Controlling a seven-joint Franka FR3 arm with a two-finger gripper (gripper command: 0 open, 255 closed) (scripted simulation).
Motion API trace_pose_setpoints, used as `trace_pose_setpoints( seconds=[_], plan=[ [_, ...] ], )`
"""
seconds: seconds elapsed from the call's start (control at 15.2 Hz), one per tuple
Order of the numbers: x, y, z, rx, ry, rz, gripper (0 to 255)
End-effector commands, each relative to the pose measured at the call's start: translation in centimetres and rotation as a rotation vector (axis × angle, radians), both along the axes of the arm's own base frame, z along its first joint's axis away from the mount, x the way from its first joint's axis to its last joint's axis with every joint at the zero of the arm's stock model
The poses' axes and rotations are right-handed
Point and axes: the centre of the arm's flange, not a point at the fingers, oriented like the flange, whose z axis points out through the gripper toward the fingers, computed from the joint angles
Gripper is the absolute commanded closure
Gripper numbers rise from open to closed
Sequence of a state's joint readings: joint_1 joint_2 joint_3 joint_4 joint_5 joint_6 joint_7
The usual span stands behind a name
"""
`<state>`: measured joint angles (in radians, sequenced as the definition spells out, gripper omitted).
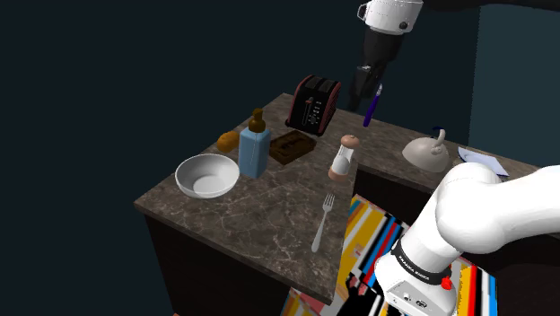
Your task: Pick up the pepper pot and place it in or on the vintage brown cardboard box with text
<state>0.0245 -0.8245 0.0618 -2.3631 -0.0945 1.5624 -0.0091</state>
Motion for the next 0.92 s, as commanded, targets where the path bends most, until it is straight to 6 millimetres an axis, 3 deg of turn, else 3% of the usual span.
trace_pose_setpoints(
  seconds=[0.0, 0.86],
  plan=[
    [0.0, 0.0, 0.0, 0.000, 0.000, 0.000, 0],
    [5.3, -14.2, -10.6, 0.092, 0.078, -0.043, 0]
  ],
)
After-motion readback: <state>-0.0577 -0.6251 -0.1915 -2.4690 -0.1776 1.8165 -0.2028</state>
